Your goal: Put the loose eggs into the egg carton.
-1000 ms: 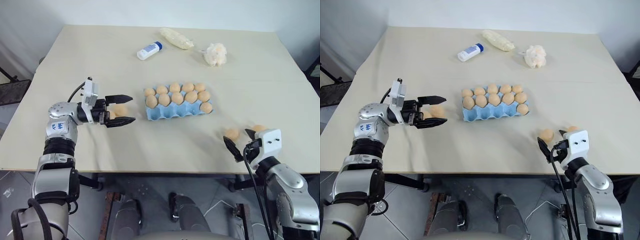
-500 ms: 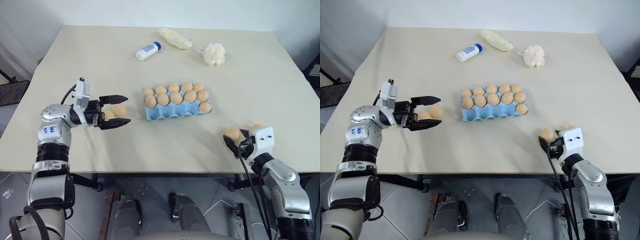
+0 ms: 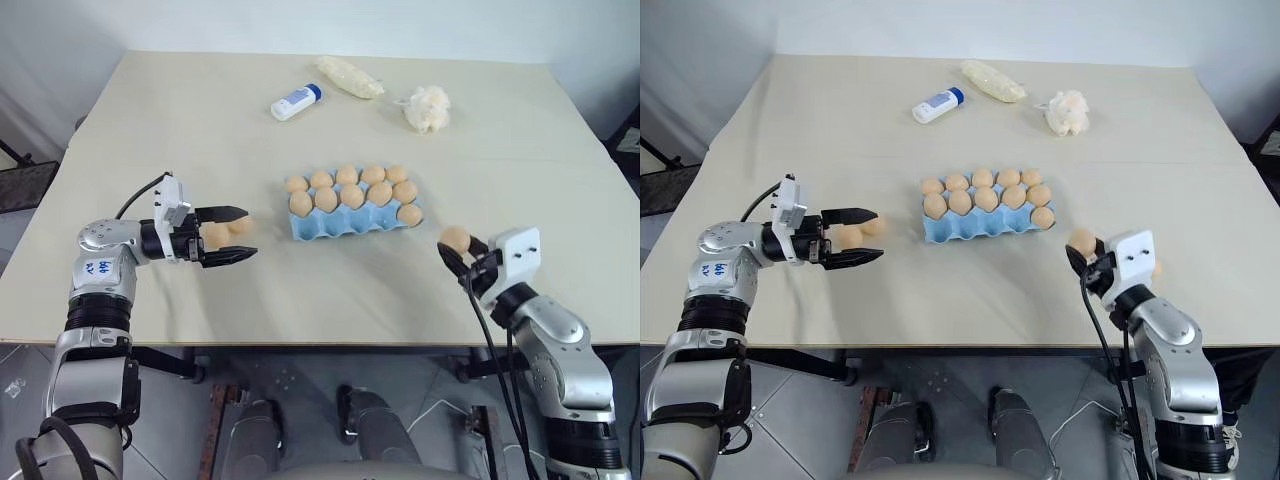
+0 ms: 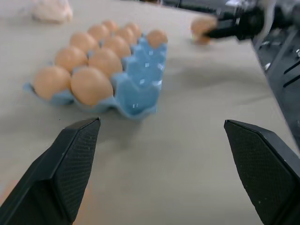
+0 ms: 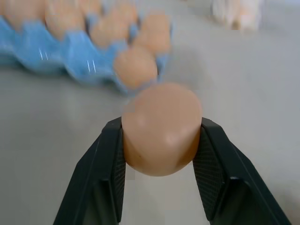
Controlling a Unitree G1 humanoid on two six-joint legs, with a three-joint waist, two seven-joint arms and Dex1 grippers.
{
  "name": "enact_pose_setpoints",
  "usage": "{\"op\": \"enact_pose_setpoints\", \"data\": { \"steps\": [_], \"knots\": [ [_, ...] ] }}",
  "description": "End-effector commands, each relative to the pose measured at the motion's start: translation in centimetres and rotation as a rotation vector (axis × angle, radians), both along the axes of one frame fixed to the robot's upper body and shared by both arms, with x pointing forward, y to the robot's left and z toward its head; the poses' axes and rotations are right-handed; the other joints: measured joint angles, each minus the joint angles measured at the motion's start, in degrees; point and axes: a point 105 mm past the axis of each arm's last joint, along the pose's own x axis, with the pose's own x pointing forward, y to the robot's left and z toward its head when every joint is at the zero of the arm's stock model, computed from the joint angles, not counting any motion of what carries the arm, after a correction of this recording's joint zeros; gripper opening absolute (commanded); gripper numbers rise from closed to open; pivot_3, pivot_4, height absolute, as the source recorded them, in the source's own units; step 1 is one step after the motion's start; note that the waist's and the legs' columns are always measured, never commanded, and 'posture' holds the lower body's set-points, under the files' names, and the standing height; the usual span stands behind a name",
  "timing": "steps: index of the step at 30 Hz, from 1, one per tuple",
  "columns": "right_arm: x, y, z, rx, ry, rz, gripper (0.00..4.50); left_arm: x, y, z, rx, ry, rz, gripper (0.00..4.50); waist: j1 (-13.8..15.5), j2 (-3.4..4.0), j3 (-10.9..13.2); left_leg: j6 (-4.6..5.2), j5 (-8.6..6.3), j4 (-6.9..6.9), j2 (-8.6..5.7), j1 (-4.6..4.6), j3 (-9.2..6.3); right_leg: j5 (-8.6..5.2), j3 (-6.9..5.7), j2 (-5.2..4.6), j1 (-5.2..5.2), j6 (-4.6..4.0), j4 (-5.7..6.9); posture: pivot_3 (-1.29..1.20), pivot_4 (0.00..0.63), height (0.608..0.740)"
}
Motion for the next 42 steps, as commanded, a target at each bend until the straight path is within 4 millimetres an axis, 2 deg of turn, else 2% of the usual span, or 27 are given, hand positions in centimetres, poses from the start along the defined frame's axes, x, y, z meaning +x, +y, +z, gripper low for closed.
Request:
{"op": "enact_pose_setpoints", "data": {
  "steps": [1, 6, 10, 17, 26, 32, 35, 42],
  "knots": [
    [1.8, 3.4, 4.2, 0.041, -0.116, 0.113, 1.59, 0.3, 0.6, 0.4, 0.049, -0.029, 0.039, 4.5, -0.27, 0.02, 0.01, -0.01, -0.01, -0.03, 0.02, 0.0, -0.02, 0.0, -0.03, 0.02, 0.0, 0.01, 0.0, 0.0, 0.15, 0.74],
    [3.8, 6.7, 4.8, 0.039, -0.105, 0.224, 1.59, 0.5, 0.4, 0.5, 0.046, -0.043, 0.042, 4.5, -0.53, 0.01, 0.01, -0.03, -0.01, -0.05, 0.09, -0.03, 0.02, 0.05, -0.02, 0.04, -0.1, 0.03, 0.07, 0.0, 0.15, 0.74],
    [5.5, 8.6, 4.3, 0.038, -0.065, 0.262, 1.59, 0.6, 0.1, 0.5, 0.046, -0.05, 0.035, 4.5, -0.34, 0.01, 0.01, -0.14, -0.09, -0.06, 0.1, -0.06, 0.02, 0.14, -0.05, 0.05, -0.18, 0.19, 0.22, 0.0, 0.15, 0.74],
    [7.0, 9.7, 3.1, -0.013, -0.038, 0.277, 1.59, 1.1, -0.3, 0.7, 0.045, -0.061, 0.043, 4.5, -0.08, 0.01, 0.01, -0.19, -0.15, -0.07, 0.15, -0.11, 0.03, 0.18, -0.08, 0.14, -0.25, 0.28, 0.24, 0.0, 0.15, 0.74],
    [7.1, 9.5, 2.7, -0.013, -0.023, 0.271, 1.59, 1.1, -0.4, 0.7, 0.049, -0.068, 0.039, 4.5, -0.44, 0.01, 0.01, -0.26, -0.15, 0.0, 0.28, -0.07, 0.06, 0.17, -0.05, 0.15, -0.3, 0.25, 0.42, 0.0, 0.15, 0.74],
    [7.1, 9.2, 2.7, -0.017, -0.01, 0.268, 3.67, 1.1, -0.6, 0.8, 0.044, -0.078, 0.029, 4.5, -0.58, 0.02, 0.01, -0.31, -0.16, 0.01, 0.35, -0.08, 0.07, 0.14, -0.04, 0.19, -0.35, 0.2, 0.47, 0.0, 0.15, 0.74],
    [7.0, 9.2, 3.3, -0.023, -0.025, 0.275, 4.48, 1.1, -0.6, 0.9, 0.041, -0.078, 0.027, 4.5, -0.59, 0.01, 0.01, -0.32, -0.16, 0.01, 0.36, -0.08, 0.08, 0.13, -0.05, 0.21, -0.36, 0.19, 0.48, 0.0, 0.15, 0.74],
    [5.7, 8.3, 4.6, -0.05, -0.054, 0.273, 4.48, 1.0, -0.4, 0.7, 0.036, -0.076, 0.031, 4.5, -0.52, 0.02, 0.01, -0.33, -0.17, 0.0, 0.36, -0.1, 0.09, 0.13, -0.03, 0.2, -0.4, 0.18, 0.48, 0.0, 0.15, 0.74]
  ]
}}
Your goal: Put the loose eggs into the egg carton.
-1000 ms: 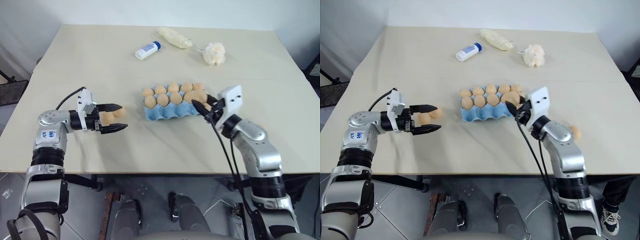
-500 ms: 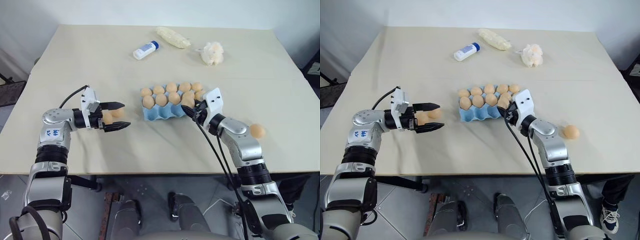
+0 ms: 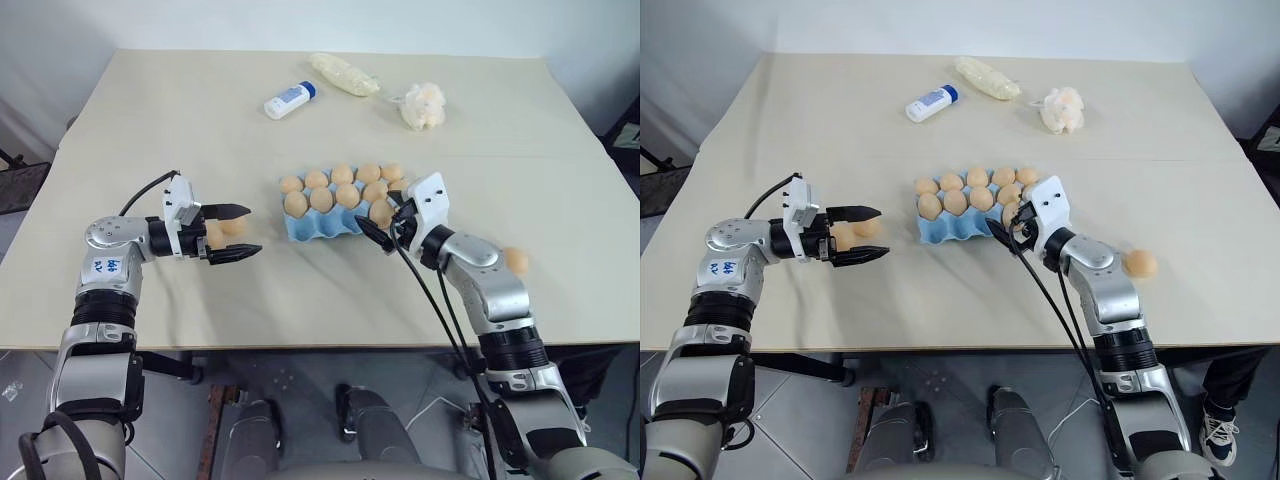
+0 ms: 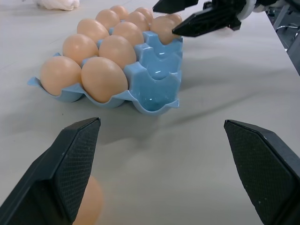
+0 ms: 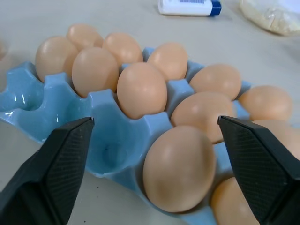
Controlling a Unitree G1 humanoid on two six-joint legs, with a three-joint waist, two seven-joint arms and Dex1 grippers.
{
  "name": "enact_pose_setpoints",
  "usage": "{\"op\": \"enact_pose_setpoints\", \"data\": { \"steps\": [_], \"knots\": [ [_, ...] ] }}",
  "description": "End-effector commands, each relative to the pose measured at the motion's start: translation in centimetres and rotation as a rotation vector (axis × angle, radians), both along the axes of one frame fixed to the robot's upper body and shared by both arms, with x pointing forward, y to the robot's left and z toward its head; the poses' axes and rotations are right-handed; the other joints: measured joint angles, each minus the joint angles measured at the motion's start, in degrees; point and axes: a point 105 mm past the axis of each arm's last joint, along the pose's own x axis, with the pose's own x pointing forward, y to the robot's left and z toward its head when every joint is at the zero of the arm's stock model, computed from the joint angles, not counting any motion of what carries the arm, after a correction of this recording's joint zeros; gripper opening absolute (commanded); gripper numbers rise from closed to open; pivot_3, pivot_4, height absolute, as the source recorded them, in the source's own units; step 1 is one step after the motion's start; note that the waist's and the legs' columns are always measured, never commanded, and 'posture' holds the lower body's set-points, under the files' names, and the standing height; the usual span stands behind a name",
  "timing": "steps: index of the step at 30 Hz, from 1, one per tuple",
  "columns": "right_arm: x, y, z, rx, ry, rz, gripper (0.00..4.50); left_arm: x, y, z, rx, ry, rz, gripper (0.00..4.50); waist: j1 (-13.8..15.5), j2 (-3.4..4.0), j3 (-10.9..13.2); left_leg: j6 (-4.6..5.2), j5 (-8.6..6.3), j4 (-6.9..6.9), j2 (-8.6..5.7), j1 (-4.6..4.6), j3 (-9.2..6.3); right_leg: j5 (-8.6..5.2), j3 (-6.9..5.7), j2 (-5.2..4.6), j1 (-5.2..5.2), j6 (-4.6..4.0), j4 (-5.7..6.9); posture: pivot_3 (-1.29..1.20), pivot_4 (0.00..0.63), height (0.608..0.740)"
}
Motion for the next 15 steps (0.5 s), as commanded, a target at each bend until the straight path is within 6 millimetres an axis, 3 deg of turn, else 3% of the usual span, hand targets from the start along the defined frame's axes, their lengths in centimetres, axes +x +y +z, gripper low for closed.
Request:
{"op": "enact_pose_setpoints", "data": {
  "steps": [1, 6, 15],
  "knots": [
    [-1.1, -1.1, 2.5, -0.007, -0.079, -0.002, 4.48, 0.1, 0.1, 1.1, -0.013, -0.045, -0.005, 4.5, 0.03, 0.0, 0.0, 0.0, 0.0, -0.01, 0.0, 0.0, 0.0, 0.0, 0.0, 0.0, -0.01, -0.01, 0.0, 0.0, 0.15, 0.74],
    [-3.5, -3.1, 4.0, -0.023, -0.111, -0.008, 4.48, -0.1, 0.1, 1.4, -0.048, -0.069, -0.012, 4.5, 0.44, 0.0, 0.0, -0.03, -0.02, -0.03, 0.02, -0.02, 0.0, -0.02, 0.0, 0.0, -0.03, -0.04, -0.03, 0.0, 0.15, 0.74],
    [-9.4, -8.8, 3.2, -0.003, -0.084, -0.127, 4.48, -0.2, 0.5, 1.4, -0.067, -0.081, -0.019, 4.5, 0.69, -0.02, -0.01, -0.08, -0.06, 0.0, 0.07, 0.0, -0.01, -0.05, -0.02, 0.18, 0.0, -0.08, -0.06, 0.0, 0.15, 0.74]
  ]
}}
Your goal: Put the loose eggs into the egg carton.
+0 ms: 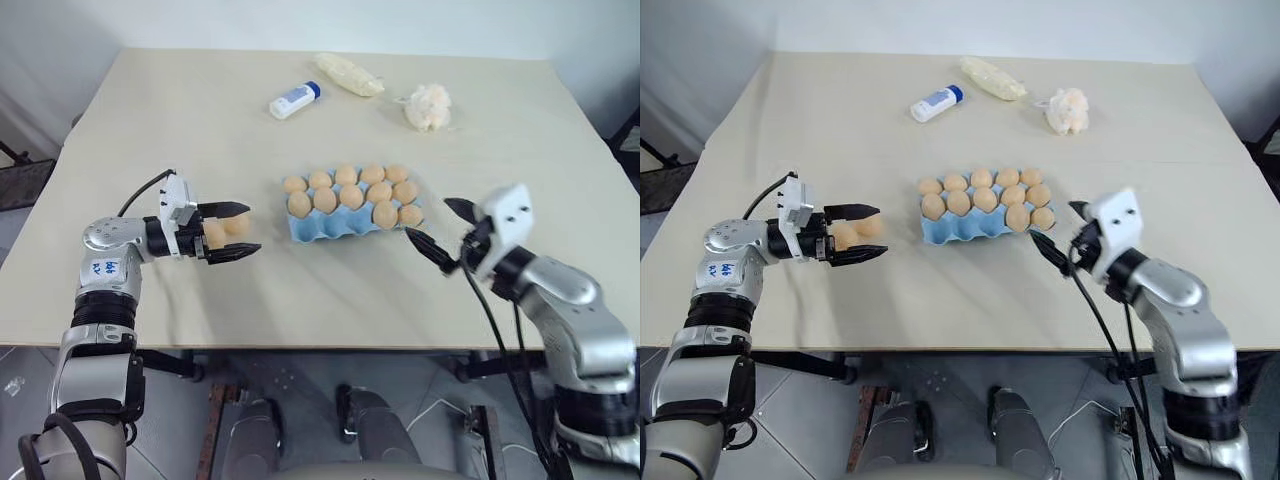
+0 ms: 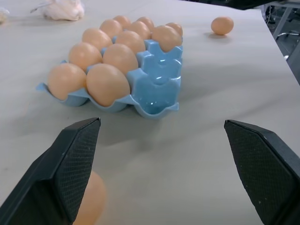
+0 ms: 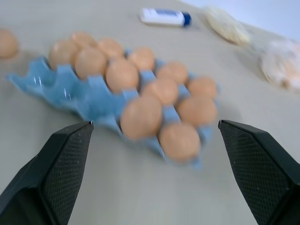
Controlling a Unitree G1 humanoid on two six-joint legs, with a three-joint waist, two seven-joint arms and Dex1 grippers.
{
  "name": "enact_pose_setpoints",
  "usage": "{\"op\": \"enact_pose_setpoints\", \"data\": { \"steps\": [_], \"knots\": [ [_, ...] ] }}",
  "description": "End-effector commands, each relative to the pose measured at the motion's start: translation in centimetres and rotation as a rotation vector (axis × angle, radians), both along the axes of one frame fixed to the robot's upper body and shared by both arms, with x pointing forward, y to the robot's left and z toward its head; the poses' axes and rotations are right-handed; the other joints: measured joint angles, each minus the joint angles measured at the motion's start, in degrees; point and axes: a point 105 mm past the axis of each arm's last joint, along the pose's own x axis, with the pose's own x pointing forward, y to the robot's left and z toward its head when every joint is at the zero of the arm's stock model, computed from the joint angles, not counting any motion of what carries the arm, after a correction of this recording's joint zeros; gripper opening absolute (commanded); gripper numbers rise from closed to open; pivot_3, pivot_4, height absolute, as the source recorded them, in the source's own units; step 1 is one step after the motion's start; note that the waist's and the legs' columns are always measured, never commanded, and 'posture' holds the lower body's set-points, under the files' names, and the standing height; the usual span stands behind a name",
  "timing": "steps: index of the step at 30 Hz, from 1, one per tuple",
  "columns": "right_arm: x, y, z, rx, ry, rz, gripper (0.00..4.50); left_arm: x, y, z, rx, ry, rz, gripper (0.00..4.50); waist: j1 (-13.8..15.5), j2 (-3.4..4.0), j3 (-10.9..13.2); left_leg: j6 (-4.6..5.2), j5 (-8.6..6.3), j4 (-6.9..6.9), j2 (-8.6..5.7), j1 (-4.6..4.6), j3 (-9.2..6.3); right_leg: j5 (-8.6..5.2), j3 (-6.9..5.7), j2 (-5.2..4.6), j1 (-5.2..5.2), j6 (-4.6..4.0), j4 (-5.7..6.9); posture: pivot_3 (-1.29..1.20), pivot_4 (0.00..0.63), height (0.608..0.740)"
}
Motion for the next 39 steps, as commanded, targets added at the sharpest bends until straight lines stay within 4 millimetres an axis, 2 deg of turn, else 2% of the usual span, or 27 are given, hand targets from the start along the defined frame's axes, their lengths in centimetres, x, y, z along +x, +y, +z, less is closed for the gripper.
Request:
{"op": "enact_pose_setpoints", "data": {
  "steps": [1, 6, 10, 15, 18, 23, 29, 39],
  "knots": [
    [-2.1, -1.8, 1.8, 0.014, -0.082, -0.045, 4.48, 0.2, 0.2, 1.2, -0.041, -0.053, -0.003, 4.5, -0.1, 0.0, 0.0, 0.0, 0.0, 0.03, 0.0, 0.02, 0.0, 0.01, 0.01, 0.02, 0.03, 0.01, 0.0, 0.0, 0.15, 0.74],
    [-3.9, -4.1, 1.0, 0.029, -0.086, -0.123, 4.48, 0.5, -0.1, 1.6, -0.064, -0.067, -0.017, 4.5, -0.13, -0.01, 0.0, 0.03, 0.01, 0.13, 0.0, 0.14, -0.03, -0.03, 0.0, 0.05, 0.21, -0.06, -0.06, 0.0, 0.15, 0.74],
    [-4.9, -6.6, 0.3, 0.069, -0.108, -0.244, 4.48, 0.6, -0.6, 1.9, -0.082, -0.073, -0.044, 4.5, -0.15, -0.01, 0.0, 0.04, 0.02, 0.13, -0.04, 0.14, -0.03, -0.09, 0.0, 0.02, 0.28, -0.16, -0.16, 0.0, 0.15, 0.74],
    [-6.5, -8.7, -1.5, 0.125, -0.134, -0.374, 4.48, 0.9, -0.8, 2.2, -0.083, -0.078, -0.056, 4.5, -0.09, -0.03, -0.02, 0.05, 0.02, 0.08, -0.04, 0.14, -0.06, -0.05, -0.03, 0.04, 0.29, -0.09, -0.19, 0.0, 0.15, 0.74],
    [-6.6, -9.6, -2.9, 0.138, -0.14, -0.443, 4.48, 0.9, -1.0, 2.4, -0.09, -0.083, -0.075, 4.5, -0.28, -0.03, -0.02, 0.05, 0.02, 0.08, -0.03, 0.15, -0.04, -0.05, -0.02, 0.05, 0.29, -0.09, -0.18, 0.0, 0.15, 0.74],
    [-5.6, -10.6, -5.0, 0.146, -0.136, -0.507, 4.48, 0.9, -1.0, 2.3, -0.086, -0.077, -0.083, 4.5, -0.45, -0.03, -0.02, 0.03, 0.01, 0.11, -0.04, 0.18, -0.02, -0.15, 0.01, 0.01, 0.31, -0.26, -0.19, 0.0, 0.15, 0.74],
    [-2.7, -11.3, -6.4, 0.152, -0.139, -0.537, 4.48, 0.7, -0.3, 2.1, -0.082, -0.083, -0.069, 4.5, -0.84, -0.02, -0.01, 0.06, 0.02, 0.1, -0.06, 0.18, -0.03, -0.15, 0.02, -0.01, 0.31, -0.27, -0.18, 0.0, 0.15, 0.74],
    [1.5, -11.2, -6.5, 0.129, -0.119, -0.548, 4.48, -0.3, 1.3, 1.5, -0.08, -0.078, -0.036, 4.5, -1.6, -0.01, -0.01, 0.05, 0.02, 0.03, -0.01, 0.22, -0.05, -0.02, 0.0, -0.07, 0.29, -0.04, -0.06, 0.0, 0.15, 0.74]
  ]
}}
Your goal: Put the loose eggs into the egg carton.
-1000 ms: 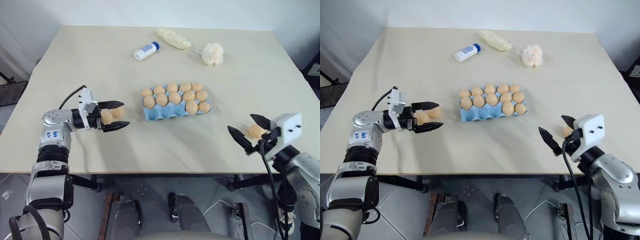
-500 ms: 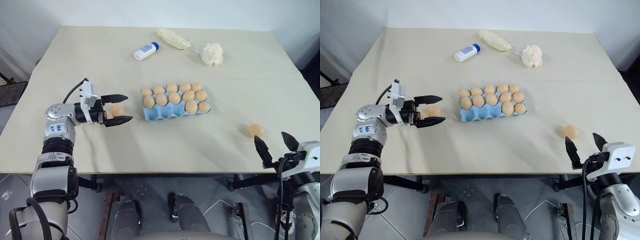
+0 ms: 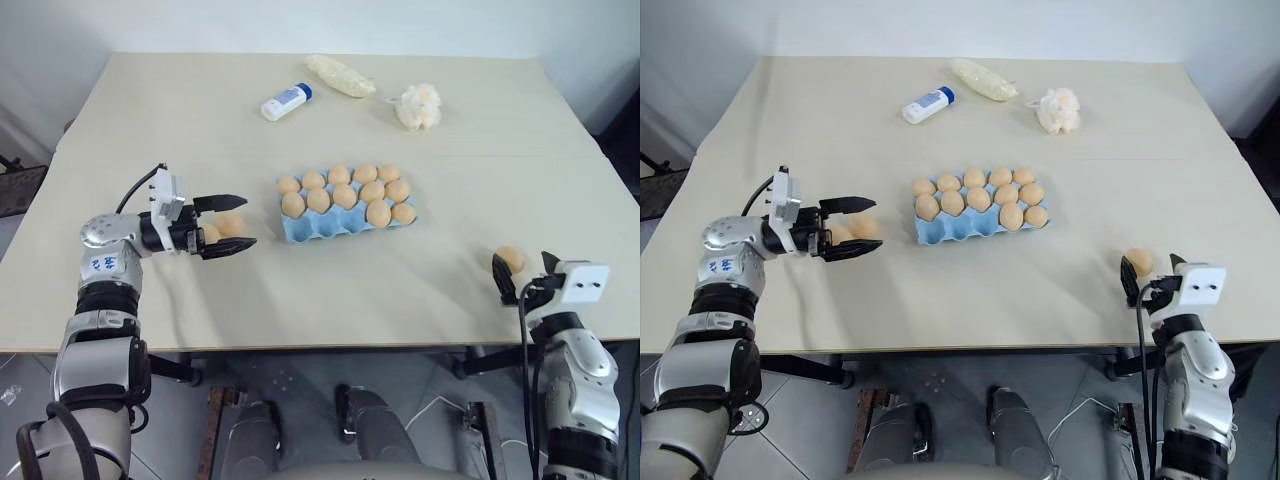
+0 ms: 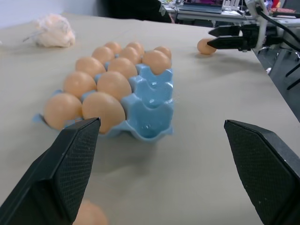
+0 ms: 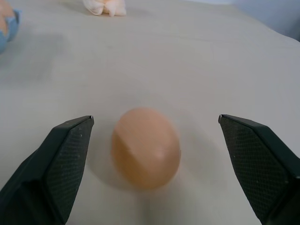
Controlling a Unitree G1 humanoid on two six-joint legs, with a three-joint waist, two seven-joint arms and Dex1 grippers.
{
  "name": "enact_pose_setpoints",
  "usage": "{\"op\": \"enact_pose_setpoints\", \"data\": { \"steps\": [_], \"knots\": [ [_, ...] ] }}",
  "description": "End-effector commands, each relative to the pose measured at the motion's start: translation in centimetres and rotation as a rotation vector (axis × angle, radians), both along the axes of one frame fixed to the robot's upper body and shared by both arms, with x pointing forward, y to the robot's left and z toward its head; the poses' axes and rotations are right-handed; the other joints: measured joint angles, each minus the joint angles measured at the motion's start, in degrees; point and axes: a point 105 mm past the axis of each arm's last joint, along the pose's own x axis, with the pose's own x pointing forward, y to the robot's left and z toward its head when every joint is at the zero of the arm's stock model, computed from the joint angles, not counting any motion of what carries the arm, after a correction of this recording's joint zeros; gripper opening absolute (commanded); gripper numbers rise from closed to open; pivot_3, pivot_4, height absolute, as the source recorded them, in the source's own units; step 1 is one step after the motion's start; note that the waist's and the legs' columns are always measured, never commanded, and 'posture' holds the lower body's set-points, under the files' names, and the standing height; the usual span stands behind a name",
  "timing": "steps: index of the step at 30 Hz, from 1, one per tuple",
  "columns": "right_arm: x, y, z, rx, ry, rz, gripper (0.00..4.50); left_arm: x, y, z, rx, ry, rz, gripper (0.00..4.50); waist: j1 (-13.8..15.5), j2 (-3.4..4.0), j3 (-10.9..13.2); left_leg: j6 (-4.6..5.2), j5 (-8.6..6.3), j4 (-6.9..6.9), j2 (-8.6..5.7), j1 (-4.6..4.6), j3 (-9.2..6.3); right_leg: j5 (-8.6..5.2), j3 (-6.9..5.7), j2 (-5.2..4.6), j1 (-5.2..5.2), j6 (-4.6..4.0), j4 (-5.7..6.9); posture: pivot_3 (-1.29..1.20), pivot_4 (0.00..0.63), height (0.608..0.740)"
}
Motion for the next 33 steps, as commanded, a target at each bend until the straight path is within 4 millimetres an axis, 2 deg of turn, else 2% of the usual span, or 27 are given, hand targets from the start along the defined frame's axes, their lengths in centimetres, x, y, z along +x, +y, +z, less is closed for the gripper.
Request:
{"op": "enact_pose_setpoints", "data": {
  "steps": [1, 8, 12, 17, 19, 22, 28, 33],
  "knots": [
    [1.0, -0.3, 1.0, -0.036, -0.011, -0.018, 4.48, -0.3, 0.6, 1.3, -0.01, -0.058, 0.008, 4.5, 0.0, 0.0, 0.0, 0.0, 0.0, 0.0, 0.01, 0.0, -0.01, 0.01, -0.01, 0.0, 0.0, 0.02, 0.02, 0.0, 0.15, 0.74],
    [2.4, 0.2, 0.9, -0.026, 0.037, -0.032, 4.48, -0.6, 0.4, 1.0, -0.013, -0.049, 0.008, 4.5, 0.0, 0.01, 0.0, -0.02, 0.01, 0.02, 0.0, 0.02, 0.0, 0.01, 0.0, -0.07, 0.0, 0.02, 0.07, 0.0, 0.15, 0.74],
    [2.3, 0.4, 1.1, -0.038, 0.062, -0.048, 3.66, -0.8, 0.9, 0.4, 0.042, 0.001, 0.03, 4.5, -0.05, 0.0, 0.0, -0.02, 0.01, 0.0, 0.01, 0.01, 0.0, 0.02, 0.01, -0.09, -0.02, 0.03, 0.07, 0.0, 0.15, 0.74],
    [2.2, 0.7, 1.8, -0.04, 0.054, -0.041, 1.91, -0.6, 1.0, 0.7, 0.043, -0.002, 0.044, 4.5, -0.03, 0.0, 0.0, -0.04, 0.01, 0.01, 0.04, 0.04, 0.0, 0.01, 0.01, -0.1, -0.02, 0.02, 0.1, 0.0, 0.15, 0.74],
    [2.2, 1.0, 2.2, -0.043, 0.045, -0.034, 1.72, -0.5, 1.0, 0.8, 0.044, -0.003, 0.045, 4.5, -0.04, 0.0, 0.0, -0.04, 0.01, 0.02, 0.03, 0.05, 0.01, 0.02, 0.01, -0.1, -0.02, 0.03, 0.1, 0.0, 0.15, 0.74],
    [2.3, 1.7, 3.4, -0.043, 0.022, -0.001, 1.7, -0.4, 0.9, 1.0, 0.046, -0.003, 0.044, 4.5, -0.04, 0.01, 0.0, -0.04, 0.01, 0.01, 0.02, 0.04, 0.01, 0.02, 0.02, -0.09, -0.02, 0.03, 0.09, 0.0, 0.15, 0.74],
    [3.0, 6.7, 6.2, -0.049, -0.005, 0.192, 1.69, -0.2, 0.8, 1.2, 0.054, -0.006, 0.045, 4.5, -0.15, 0.01, 0.0, -0.04, 0.01, 0.01, 0.08, 0.04, 0.01, 0.01, 0.01, -0.09, -0.03, 0.02, 0.1, 0.0, 0.15, 0.74],
    [4.3, 12.3, 7.8, -0.082, 0.0, 0.375, 1.69, 0.0, 0.8, 1.1, 0.066, -0.003, 0.046, 4.5, -0.17, 0.01, 0.0, -0.04, 0.01, 0.01, 0.09, 0.04, 0.01, 0.0, 0.0, -0.08, -0.05, 0.0, 0.12, 0.0, 0.15, 0.74]
  ]
}}
